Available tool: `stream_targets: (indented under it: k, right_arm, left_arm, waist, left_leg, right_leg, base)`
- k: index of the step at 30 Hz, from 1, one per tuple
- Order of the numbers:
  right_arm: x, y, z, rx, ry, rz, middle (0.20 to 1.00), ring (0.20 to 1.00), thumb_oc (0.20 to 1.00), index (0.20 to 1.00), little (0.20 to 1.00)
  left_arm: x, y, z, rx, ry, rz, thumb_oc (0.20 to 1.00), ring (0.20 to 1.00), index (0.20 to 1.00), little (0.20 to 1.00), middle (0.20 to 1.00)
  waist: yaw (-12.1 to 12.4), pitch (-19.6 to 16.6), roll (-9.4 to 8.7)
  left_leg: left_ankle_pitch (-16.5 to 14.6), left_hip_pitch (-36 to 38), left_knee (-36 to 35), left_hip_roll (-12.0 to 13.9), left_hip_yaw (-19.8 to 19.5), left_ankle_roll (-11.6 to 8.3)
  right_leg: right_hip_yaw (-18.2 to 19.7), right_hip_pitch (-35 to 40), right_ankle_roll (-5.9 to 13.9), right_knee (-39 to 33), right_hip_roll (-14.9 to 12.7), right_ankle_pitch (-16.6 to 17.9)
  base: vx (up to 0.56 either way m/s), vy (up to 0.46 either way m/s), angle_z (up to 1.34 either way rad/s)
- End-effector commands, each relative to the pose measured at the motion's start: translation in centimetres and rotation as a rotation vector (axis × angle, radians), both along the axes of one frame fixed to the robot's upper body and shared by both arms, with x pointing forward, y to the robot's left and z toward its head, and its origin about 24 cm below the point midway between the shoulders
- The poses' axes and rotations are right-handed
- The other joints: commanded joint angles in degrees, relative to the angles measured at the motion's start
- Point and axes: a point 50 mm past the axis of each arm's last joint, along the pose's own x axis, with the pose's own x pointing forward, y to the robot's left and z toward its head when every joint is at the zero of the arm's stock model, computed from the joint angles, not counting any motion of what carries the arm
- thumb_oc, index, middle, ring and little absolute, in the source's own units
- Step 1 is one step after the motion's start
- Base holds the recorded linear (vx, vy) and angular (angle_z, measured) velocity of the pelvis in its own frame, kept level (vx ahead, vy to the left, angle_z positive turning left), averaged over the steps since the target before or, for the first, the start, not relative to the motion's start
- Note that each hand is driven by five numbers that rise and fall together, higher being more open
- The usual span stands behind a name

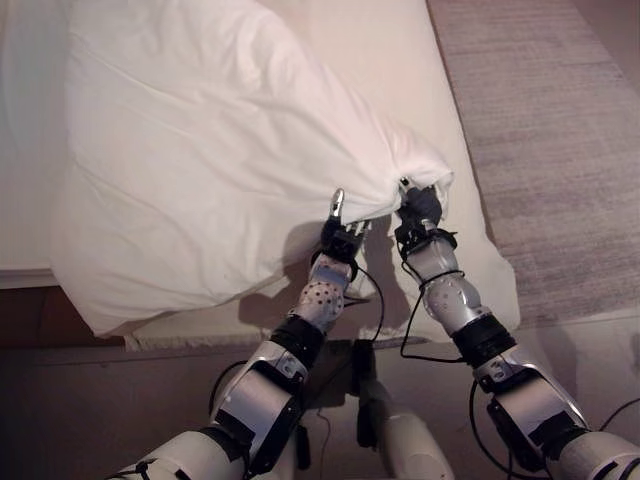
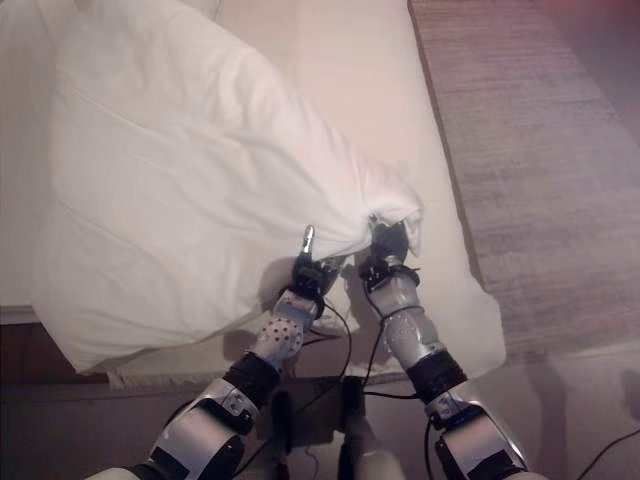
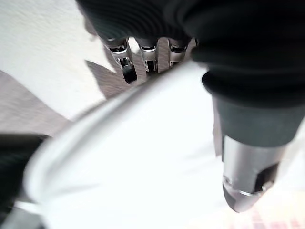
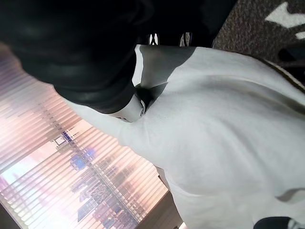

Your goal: Make the bed

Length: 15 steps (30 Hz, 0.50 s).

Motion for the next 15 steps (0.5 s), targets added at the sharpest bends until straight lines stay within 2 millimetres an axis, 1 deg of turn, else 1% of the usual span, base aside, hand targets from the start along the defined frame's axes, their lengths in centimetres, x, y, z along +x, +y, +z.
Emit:
stream_targets:
  k: [1, 5, 7, 9, 11, 15]
  right_arm:
    - [-1.0, -2.6, 1.5, 0.107, -0.144, -0.141, 0.2, 0.2, 0.2, 0.2, 0.2]
    - [-1.2, -3.1, 1.5, 0.138, -0.148, -0.185, 0.2, 0.2, 0.2, 0.2, 0.2]
    - [-1.3, -3.4, 1.5, 0.158, -0.152, -0.205, 0.2, 0.2, 0.2, 0.2, 0.2]
    - [-1.4, -3.6, 1.5, 0.171, -0.154, -0.217, 0.2, 0.2, 0.2, 0.2, 0.2]
    - [-1.6, -3.7, 1.5, 0.178, -0.156, -0.227, 0.2, 0.2, 0.2, 0.2, 0.2]
    - [-1.7, -4.0, 1.3, 0.185, -0.159, -0.246, 0.2, 0.2, 0.2, 0.2, 0.2]
  left_arm:
    - [0.8, 0.1, 1.5, 0.004, -0.019, 0.099, 1.0, 1.0, 1.0, 1.0, 1.0]
    - [1.0, 1.0, 1.4, -0.035, 0.011, 0.167, 1.0, 1.0, 1.0, 1.0, 1.0]
    - [1.0, 1.6, 0.7, -0.057, 0.052, 0.199, 1.0, 1.0, 1.0, 1.0, 1.0]
    - [0.9, 2.0, 0.4, -0.07, 0.069, 0.223, 1.0, 1.0, 1.0, 1.0, 1.0]
    - [0.9, 3.0, -0.3, -0.08, 0.103, 0.264, 1.0, 1.0, 1.0, 1.0, 1.0]
    - [0.9, 4.6, -1.2, -0.08, 0.134, 0.327, 1.0, 1.0, 1.0, 1.0, 1.0]
  waist:
    - [-0.3, -7.6, -1.65]
    - [-0.2, -8.3, -1.71]
    - [0.0, -8.6, -1.61]
    - [0.1, -8.9, -1.53]
    - [0.4, -9.2, -1.63]
    - [0.8, -9.7, -1.76]
  left_leg:
    - [-4.0, 0.5, 0.0, -2.3, 1.8, -1.0]
    - [-4.2, 0.8, 0.0, -2.1, 1.5, -1.09]
    - [-4.4, 1.2, 0.0, -2.0, 1.3, -1.11]
    - [-4.5, 1.5, 0.0, -2.0, 1.1, -1.08]
    - [-4.7, 1.7, 0.0, -1.9, 0.9, -1.14]
    - [-4.7, 2.0, 0.0, -1.8, 0.7, -1.25]
  right_leg:
    - [3.4, -0.1, 3.43, 5.2, -0.3, -4.3]
    - [2.9, 0.4, 3.42, 4.9, -0.1, -4.5]
    - [2.7, 0.6, 3.36, 5.0, -0.1, -4.7]
    - [2.6, 0.8, 3.31, 5.1, -0.1, -5.0]
    - [2.4, 1.2, 3.21, 5.2, -0.1, -5.2]
    - [2.0, 1.7, 3.13, 5.0, 0.0, -5.4]
  base:
    - [0.0, 0.0, 0.0]
    - [0.01, -0.017, 0.0]
    - [0.02, -0.032, 0.01]
    - [0.02, -0.026, 0.03]
    - [0.01, -0.015, 0.02]
    - [0.01, -0.024, 0.03]
